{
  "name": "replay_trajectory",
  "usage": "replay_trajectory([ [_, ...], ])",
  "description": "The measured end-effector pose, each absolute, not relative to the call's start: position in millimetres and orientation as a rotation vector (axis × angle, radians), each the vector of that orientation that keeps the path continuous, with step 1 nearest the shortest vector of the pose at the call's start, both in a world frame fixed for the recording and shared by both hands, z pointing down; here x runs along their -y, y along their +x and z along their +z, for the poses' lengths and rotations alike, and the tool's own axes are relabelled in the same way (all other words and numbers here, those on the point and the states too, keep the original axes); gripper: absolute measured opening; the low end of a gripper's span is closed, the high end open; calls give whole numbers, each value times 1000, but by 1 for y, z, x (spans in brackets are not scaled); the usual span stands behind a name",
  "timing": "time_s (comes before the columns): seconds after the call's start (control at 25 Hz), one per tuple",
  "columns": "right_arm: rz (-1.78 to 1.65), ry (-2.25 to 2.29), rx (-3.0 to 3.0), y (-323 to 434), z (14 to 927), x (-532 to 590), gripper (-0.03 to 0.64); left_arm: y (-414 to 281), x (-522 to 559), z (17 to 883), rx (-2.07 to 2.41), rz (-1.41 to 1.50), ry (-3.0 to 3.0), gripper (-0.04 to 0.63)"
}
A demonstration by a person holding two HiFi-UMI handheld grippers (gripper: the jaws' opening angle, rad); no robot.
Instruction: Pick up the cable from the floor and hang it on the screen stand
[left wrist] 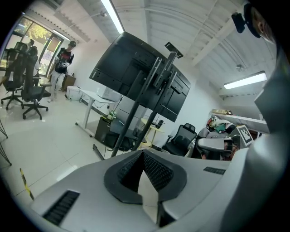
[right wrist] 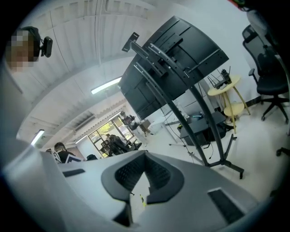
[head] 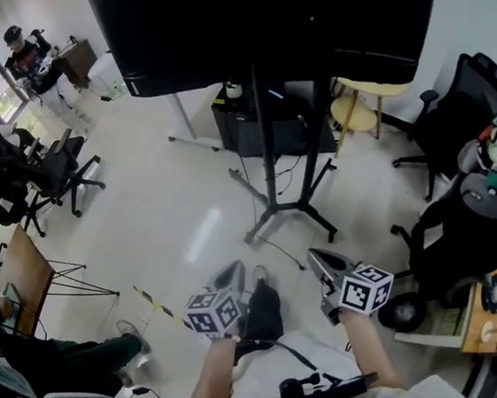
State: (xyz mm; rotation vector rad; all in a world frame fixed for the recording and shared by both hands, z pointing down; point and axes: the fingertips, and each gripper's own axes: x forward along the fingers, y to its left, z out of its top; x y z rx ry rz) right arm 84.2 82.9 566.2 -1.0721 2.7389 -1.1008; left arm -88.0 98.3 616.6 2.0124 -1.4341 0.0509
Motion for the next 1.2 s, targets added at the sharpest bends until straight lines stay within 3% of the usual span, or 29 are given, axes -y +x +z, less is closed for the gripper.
replay_trajectory([
  [0.76, -1163, -1102, -2790, -33, 599, 199, 8, -174, 258, 729, 1380, 213, 2008, 6],
  [0.88, -1188, -1118, -2790, -37, 610, 219, 8, -175, 303, 761, 1369, 269, 1970, 109],
  [1.2, -1224, -1161, -2793, -39, 636, 265, 8, -171, 395, 833, 1353, 452, 1937, 123],
])
